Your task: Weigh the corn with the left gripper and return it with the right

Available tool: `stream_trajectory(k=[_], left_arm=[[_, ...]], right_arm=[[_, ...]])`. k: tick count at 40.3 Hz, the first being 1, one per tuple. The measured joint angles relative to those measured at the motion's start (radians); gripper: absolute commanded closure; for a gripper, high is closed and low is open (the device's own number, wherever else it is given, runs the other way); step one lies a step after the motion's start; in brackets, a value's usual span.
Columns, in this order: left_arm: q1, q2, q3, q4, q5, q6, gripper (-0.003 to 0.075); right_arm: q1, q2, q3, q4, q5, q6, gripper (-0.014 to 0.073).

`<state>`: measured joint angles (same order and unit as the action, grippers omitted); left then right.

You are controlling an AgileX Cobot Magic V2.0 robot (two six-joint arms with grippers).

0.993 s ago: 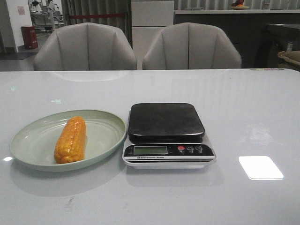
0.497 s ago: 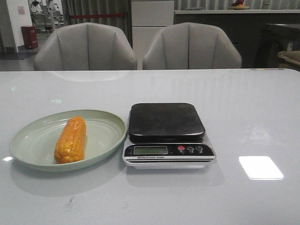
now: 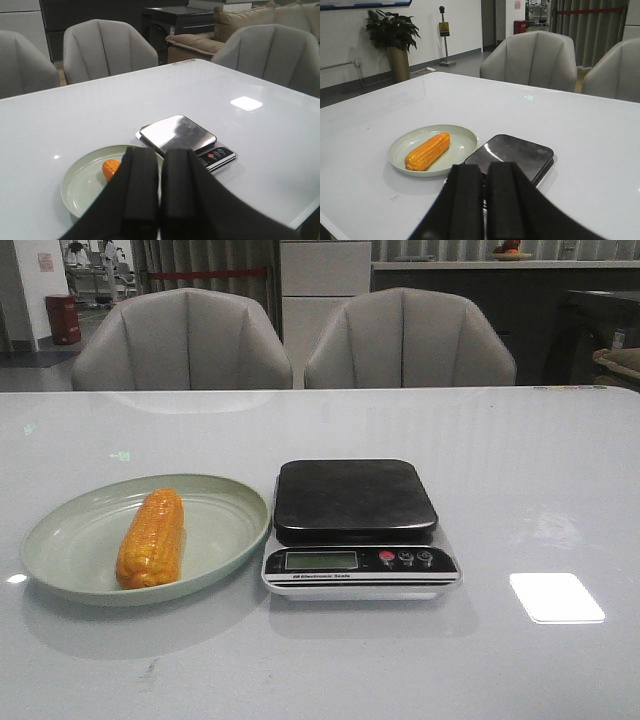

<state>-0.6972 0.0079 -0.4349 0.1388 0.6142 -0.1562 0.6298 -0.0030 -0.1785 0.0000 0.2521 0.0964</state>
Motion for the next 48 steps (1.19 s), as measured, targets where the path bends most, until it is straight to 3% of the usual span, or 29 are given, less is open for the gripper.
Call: stream_trajectory(k=[8,13,24,30,48], left_arm=[[0.044,-0.002,0.04,0.002,-0.008,0.0,0.0606],[0.165,-0.002,0.094,0.004,-0.072,0.0,0.0606],[0.478,-0.002,0.283,-0.023,-0.423,0.0,0.0606],[0.607,-0.002,0.361,-0.06,-0.47,0.0,0.0606],[0.69,-0.015,0.442,-0.07,-0.599,0.0,0.0606]], right_arm=[[0.0,0.0,0.0,0.0,0.0,0.0,0.0401],[0.0,0.0,0.0,0.0,0.0,0.0,0.0401],[0.0,0.0,0.0,0.0,0.0,0.0,0.0401],[0.0,0.0,0.0,0.0,0.0,0.0,0.0401],[-0.001,-0.002,0.0,0.0,0.0,0.0,0.0401]])
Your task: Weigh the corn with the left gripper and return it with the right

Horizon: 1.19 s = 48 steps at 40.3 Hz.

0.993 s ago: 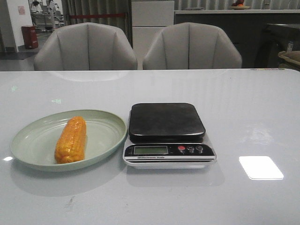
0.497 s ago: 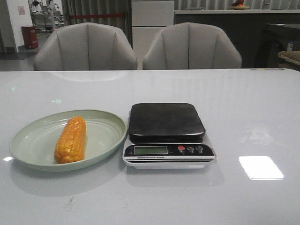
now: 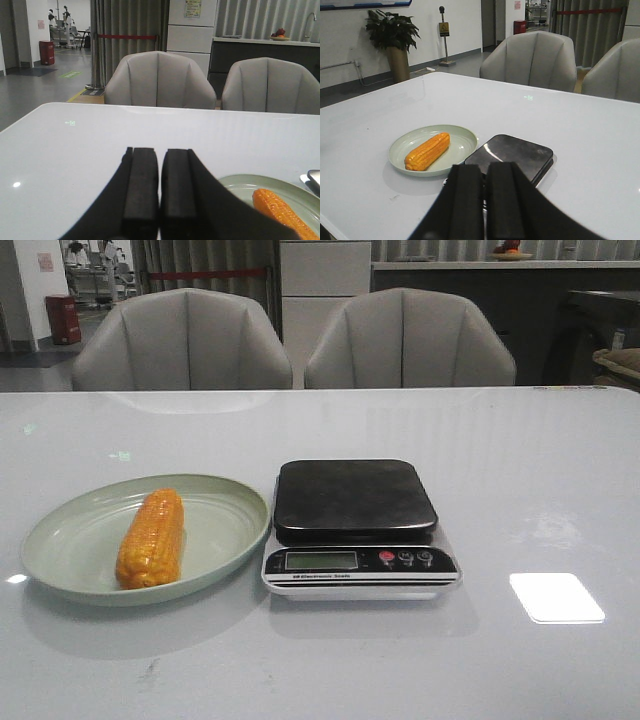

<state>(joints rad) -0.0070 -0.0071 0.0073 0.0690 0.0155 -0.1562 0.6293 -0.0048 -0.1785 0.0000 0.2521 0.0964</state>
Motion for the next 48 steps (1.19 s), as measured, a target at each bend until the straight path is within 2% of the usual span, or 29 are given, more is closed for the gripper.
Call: stream_trajectory(k=[39,44,48], left_arm=[[0.0,0.0,0.0,0.0,-0.007,0.0,0.0606],[0.0,0.0,0.0,0.0,-0.007,0.0,0.0606],[0.0,0.0,0.0,0.0,-0.007,0.0,0.0606]], right_arm=[[0.0,0.0,0.0,0.0,0.0,0.0,0.0401],[-0.044,0.0,0.0,0.0,0.0,0.0,0.0401],[-0.142,0.0,0.0,0.0,0.0,0.0,0.0401]])
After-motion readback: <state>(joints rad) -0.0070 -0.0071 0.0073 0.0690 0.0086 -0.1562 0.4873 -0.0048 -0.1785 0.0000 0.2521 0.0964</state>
